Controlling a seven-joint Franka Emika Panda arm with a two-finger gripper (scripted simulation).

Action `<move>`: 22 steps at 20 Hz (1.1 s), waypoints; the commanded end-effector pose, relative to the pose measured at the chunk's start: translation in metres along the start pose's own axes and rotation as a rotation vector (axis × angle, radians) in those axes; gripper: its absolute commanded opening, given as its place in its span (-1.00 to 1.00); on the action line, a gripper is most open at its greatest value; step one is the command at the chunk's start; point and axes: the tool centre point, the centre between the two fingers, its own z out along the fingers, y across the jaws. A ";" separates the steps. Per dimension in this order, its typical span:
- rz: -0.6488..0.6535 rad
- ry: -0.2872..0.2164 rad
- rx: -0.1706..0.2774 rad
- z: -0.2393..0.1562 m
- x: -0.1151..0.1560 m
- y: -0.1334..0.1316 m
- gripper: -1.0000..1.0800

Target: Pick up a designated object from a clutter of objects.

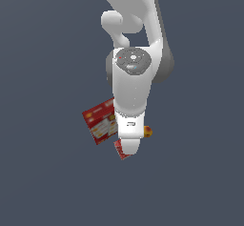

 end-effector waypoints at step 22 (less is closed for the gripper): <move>0.002 -0.002 0.017 -0.206 -0.124 0.008 -1.00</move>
